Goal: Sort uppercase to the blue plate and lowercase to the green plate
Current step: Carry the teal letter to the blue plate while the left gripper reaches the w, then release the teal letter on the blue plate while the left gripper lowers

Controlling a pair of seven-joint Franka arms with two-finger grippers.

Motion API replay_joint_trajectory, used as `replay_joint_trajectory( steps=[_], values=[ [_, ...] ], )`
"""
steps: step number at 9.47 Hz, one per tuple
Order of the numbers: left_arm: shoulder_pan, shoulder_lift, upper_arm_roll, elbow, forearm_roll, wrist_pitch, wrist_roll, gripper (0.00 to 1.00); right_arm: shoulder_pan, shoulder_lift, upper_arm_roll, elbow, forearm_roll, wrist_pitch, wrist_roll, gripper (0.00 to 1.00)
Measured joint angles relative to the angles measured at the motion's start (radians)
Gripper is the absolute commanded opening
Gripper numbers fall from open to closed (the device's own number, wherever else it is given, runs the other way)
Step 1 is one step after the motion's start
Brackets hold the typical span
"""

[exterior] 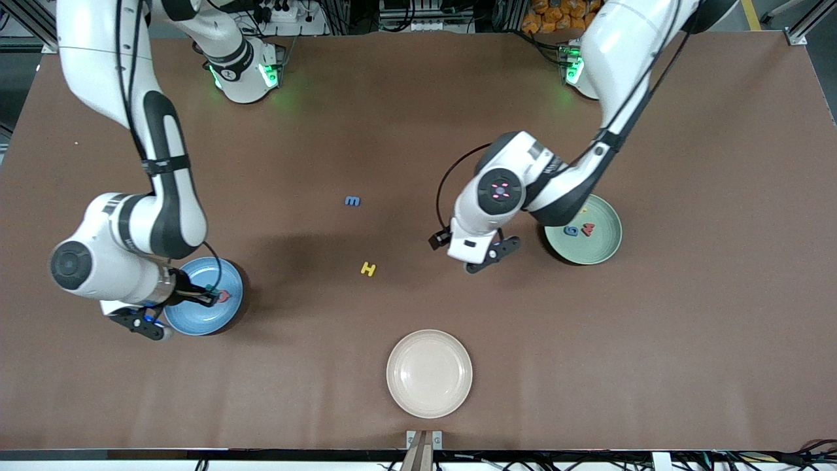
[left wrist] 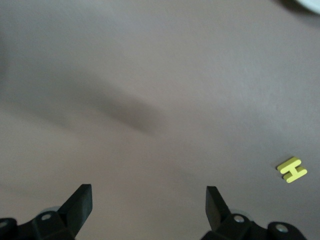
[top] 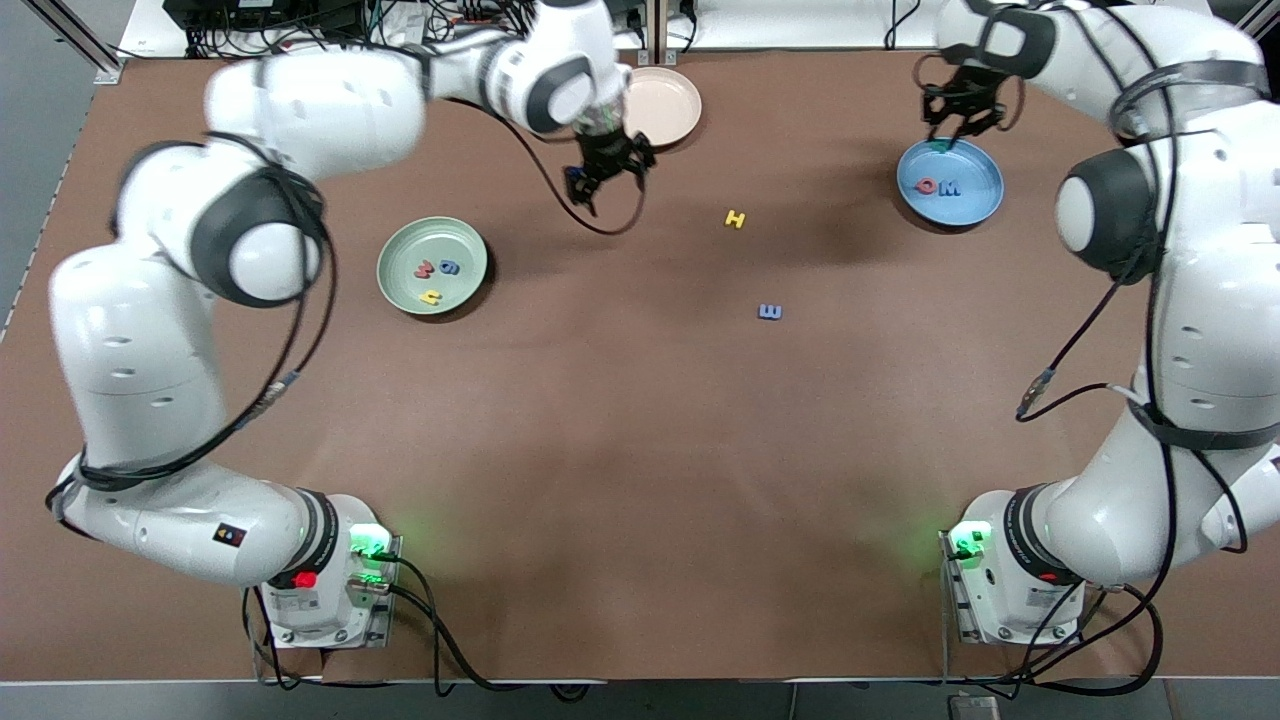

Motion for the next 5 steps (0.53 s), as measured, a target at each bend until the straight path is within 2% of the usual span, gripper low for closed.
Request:
replay_joint_trajectory(
  steps=[1,2,3,5],
  values=[
    [-0.083,0.014,0.039,0.007,0.004,0.028,-0.032,1.00,-0.038,0.000,0.000,-0.001,-0.016,0.000,-0.063,0.05],
    [-0.186,0.021,0.090,0.013,0.010,0.054,-0.065,1.00,-0.068,0.000,0.001,-0.001,-0.031,0.000,-0.112,0.56],
    [-0.286,0.028,0.154,0.020,0.010,0.080,-0.103,1.00,-0.086,0.000,0.001,-0.001,-0.046,0.001,-0.138,1.00],
    [-0.477,0.086,0.296,0.087,0.011,0.101,-0.162,1.00,-0.102,0.000,0.001,-0.001,-0.063,0.002,-0.150,1.00]
  ],
)
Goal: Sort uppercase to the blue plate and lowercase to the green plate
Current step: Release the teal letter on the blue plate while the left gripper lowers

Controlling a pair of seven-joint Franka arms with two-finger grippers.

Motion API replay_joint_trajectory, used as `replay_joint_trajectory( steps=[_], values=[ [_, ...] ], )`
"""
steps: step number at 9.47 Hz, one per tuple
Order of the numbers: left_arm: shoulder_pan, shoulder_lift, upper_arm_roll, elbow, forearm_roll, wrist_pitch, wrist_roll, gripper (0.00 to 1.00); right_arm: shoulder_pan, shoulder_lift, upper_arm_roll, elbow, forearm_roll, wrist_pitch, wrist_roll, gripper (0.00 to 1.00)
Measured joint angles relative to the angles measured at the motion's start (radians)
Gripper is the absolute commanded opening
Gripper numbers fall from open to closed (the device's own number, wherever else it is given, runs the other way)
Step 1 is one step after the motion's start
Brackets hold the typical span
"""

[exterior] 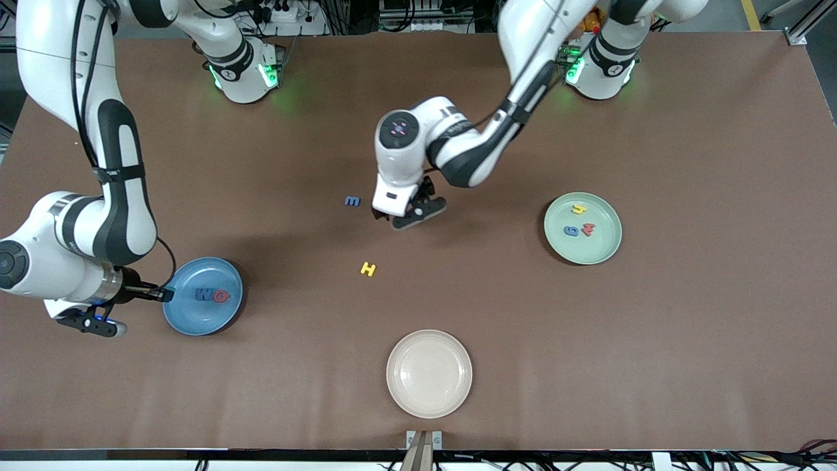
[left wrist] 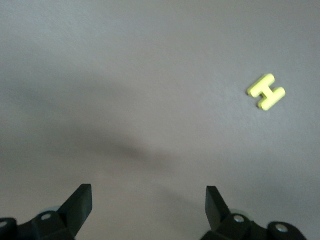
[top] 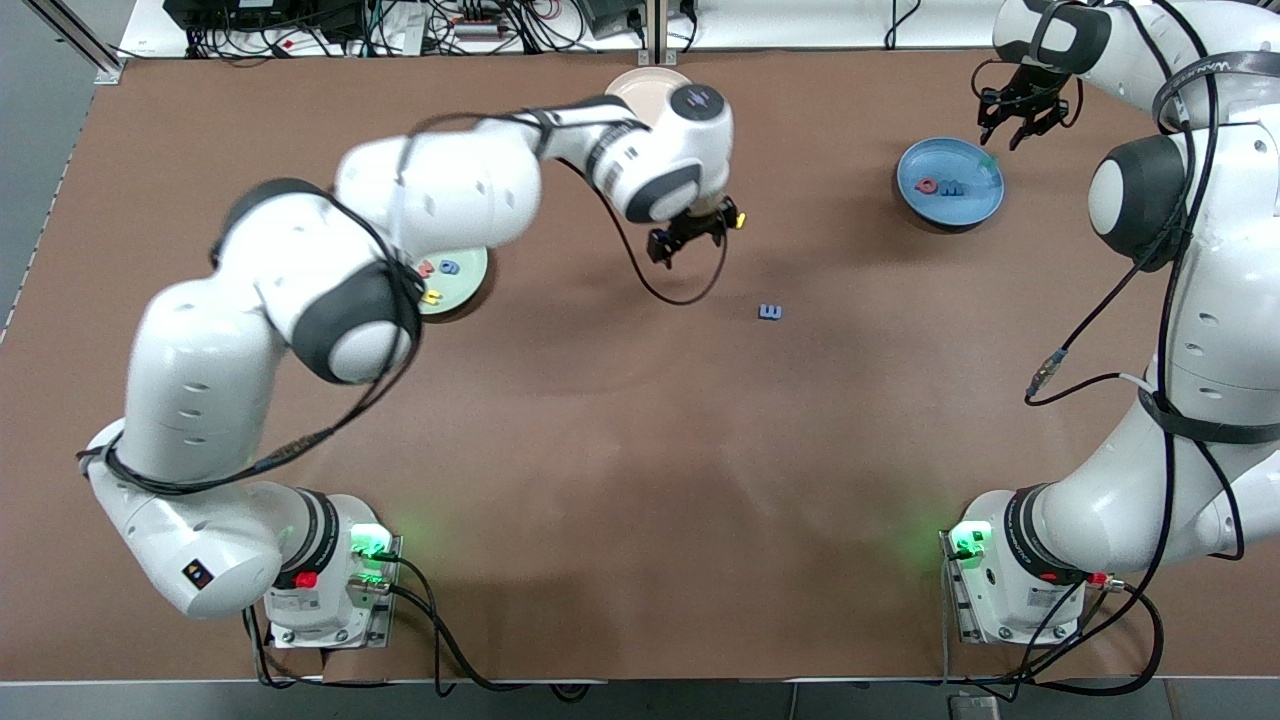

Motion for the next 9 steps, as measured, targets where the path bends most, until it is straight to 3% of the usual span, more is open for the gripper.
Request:
replay_joint_trajectory(
  steps=[3,5,9],
  values=[
    [-0.133,0.092,0.095,0.092,0.042,0.061,-0.006,1.00,-0.001,0.000,0.004,0.009,-0.001,0.002,-0.008,1.00],
    [-0.142,0.104,0.097,0.110,0.044,0.182,-0.006,1.00,-0.001,0.001,0.005,0.010,-0.003,0.006,-0.009,1.00],
    [-0.199,0.169,0.097,0.115,0.048,0.234,0.068,1.00,-0.001,0.001,0.009,0.010,-0.003,0.006,-0.010,1.00]
  ],
)
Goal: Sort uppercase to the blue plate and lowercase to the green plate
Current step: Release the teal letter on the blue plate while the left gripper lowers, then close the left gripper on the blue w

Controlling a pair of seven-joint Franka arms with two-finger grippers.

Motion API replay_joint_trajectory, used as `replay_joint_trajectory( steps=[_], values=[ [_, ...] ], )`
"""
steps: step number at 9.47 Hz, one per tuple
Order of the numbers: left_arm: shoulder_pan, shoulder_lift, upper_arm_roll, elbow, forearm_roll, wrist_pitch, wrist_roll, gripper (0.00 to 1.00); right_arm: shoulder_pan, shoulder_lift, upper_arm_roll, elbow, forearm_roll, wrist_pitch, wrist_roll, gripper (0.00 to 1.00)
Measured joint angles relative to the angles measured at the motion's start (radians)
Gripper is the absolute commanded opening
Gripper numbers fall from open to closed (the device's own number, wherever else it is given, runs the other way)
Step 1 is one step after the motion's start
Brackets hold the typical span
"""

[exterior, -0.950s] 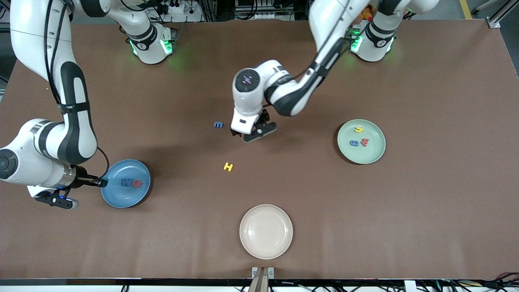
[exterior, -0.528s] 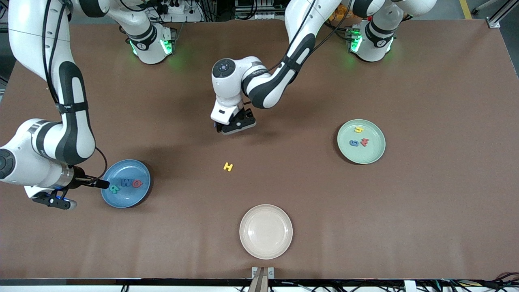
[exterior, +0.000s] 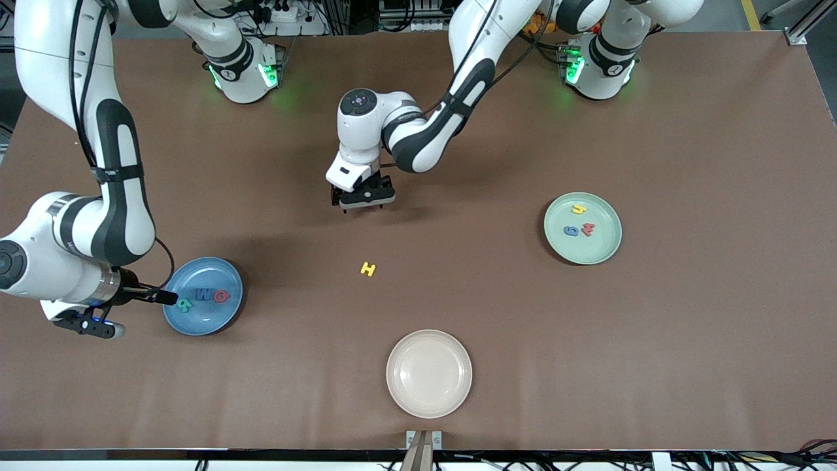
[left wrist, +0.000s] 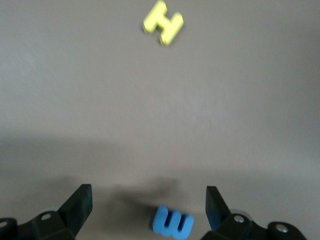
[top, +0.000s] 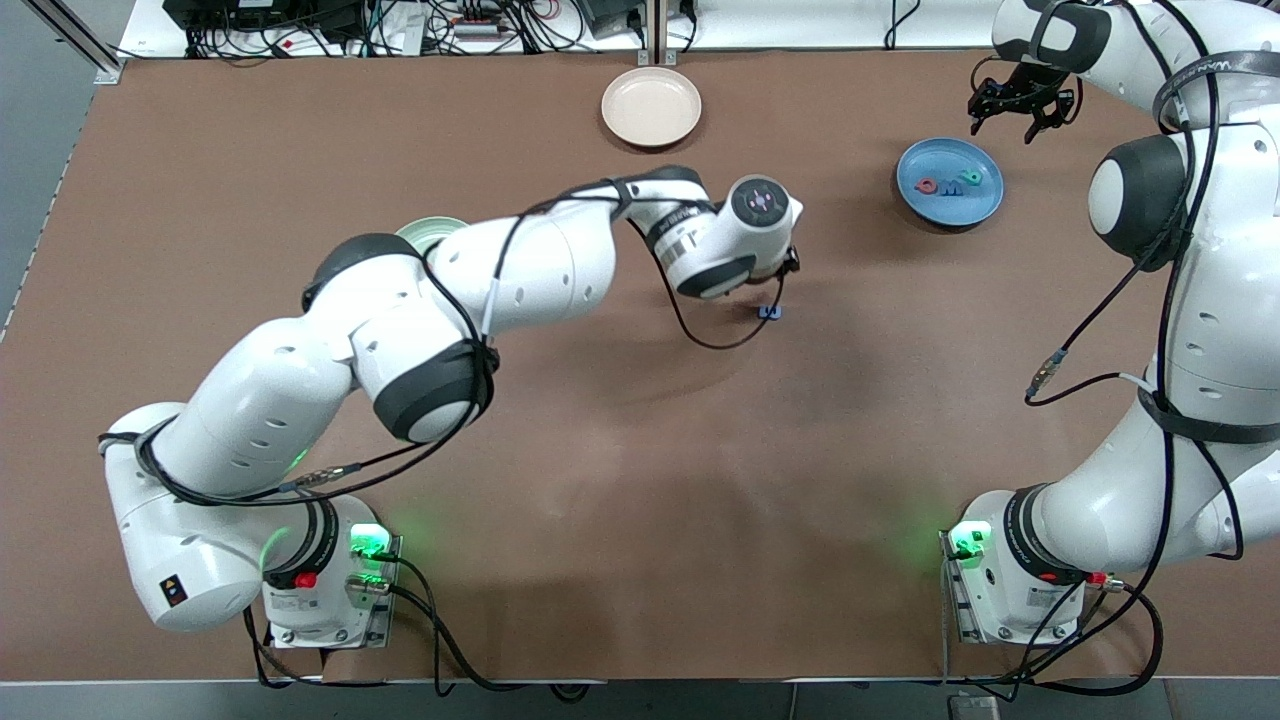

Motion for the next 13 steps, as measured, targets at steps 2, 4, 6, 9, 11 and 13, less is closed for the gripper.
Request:
replay_joint_trajectory(
  steps=[2,4,6,9,11,13],
  values=[
    [-0.029,0.020,0.001,0.015,0.002,0.025,0.027,1.00,0.000,0.004,0.000,0.000,-0.016,0.000,-0.001,1.00],
    [-0.039,0.042,0.002,0.019,0.002,0.026,0.089,1.00,0.000,0.008,0.002,0.000,-0.024,0.000,-0.001,1.00],
    [-0.038,0.058,0.010,0.027,0.002,0.033,0.128,0.99,0.000,0.014,0.002,0.000,-0.027,0.000,-0.001,1.00],
    [-0.039,0.065,0.025,0.053,0.003,0.033,0.171,0.90,0.001,0.019,0.006,-0.001,-0.027,-0.003,-0.001,1.00],
    [-0.050,0.086,0.027,0.056,0.006,0.033,0.206,0.85,0.002,0.020,0.009,-0.001,-0.027,-0.011,0.001,1.00],
    [-0.067,0.093,0.031,0.063,0.009,0.033,0.220,0.68,-0.003,0.020,0.007,-0.003,-0.027,-0.035,0.001,1.00]
  ],
)
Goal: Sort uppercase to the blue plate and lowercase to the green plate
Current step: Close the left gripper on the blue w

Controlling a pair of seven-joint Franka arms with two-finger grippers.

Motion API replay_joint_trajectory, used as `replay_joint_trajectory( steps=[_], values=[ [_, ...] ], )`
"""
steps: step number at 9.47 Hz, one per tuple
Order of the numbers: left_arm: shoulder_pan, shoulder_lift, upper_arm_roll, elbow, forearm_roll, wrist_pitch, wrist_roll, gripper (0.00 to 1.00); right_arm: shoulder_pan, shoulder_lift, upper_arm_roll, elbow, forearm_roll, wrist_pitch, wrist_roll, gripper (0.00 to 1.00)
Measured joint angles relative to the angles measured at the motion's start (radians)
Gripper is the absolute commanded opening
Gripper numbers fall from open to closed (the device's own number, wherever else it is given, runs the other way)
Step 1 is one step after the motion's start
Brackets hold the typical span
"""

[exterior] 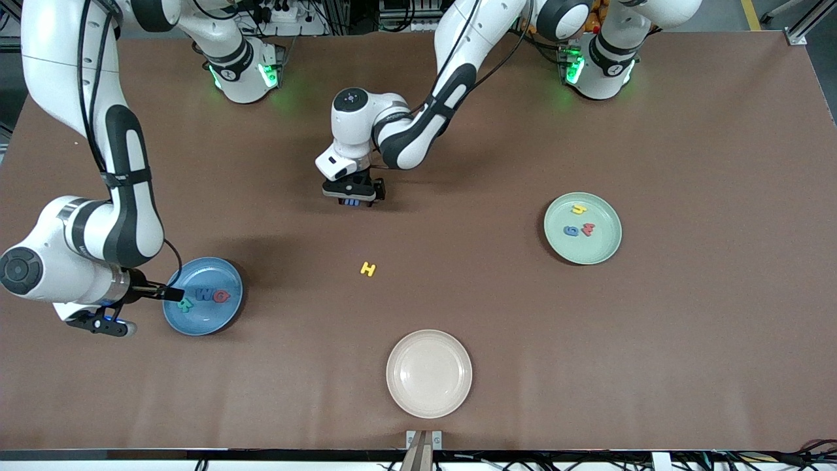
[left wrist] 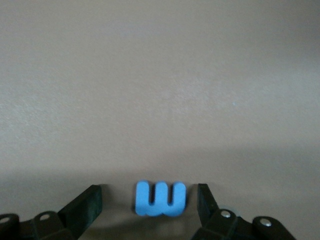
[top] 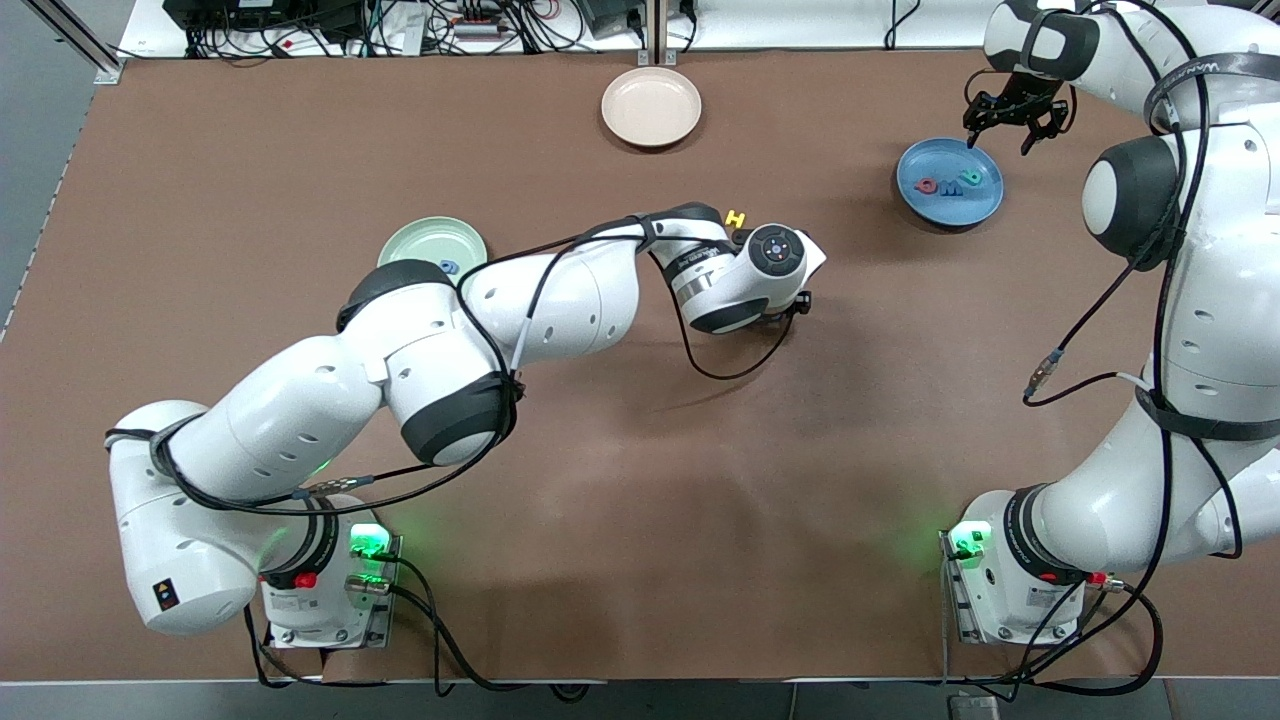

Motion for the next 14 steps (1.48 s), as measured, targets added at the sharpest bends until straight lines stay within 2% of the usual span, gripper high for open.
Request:
replay_joint_trajectory(
  steps=[1,2,3,8,9,10,14],
  values=[
    [-0.006,0.001,0.000,0.002,0.000,0.000,0.000,0.64,-0.002,0.000,-0.001,0.000,0.000,-0.005,0.000,1.00],
    [-0.009,0.001,0.000,0.007,0.000,-0.001,0.000,0.56,-0.003,0.000,-0.001,0.000,0.000,-0.006,0.000,1.00],
    [-0.010,0.004,0.002,0.012,0.000,0.001,0.000,0.54,-0.003,0.000,-0.001,0.000,0.000,-0.006,0.000,1.00],
    [-0.013,0.008,0.038,0.019,0.000,0.001,0.013,0.51,-0.002,0.000,-0.001,0.000,0.000,-0.006,0.000,1.00],
    [-0.013,0.009,0.049,0.019,0.000,0.001,0.019,0.41,-0.002,0.000,-0.001,0.000,0.000,-0.006,0.000,1.00],
    [-0.012,0.010,0.052,0.020,0.000,0.001,0.020,0.37,-0.002,0.000,0.000,0.000,0.000,-0.005,0.000,1.00],
    [-0.013,0.012,0.052,0.024,0.000,0.000,0.020,0.41,-0.002,0.000,0.000,0.001,0.000,-0.005,0.000,1.00]
  ],
)
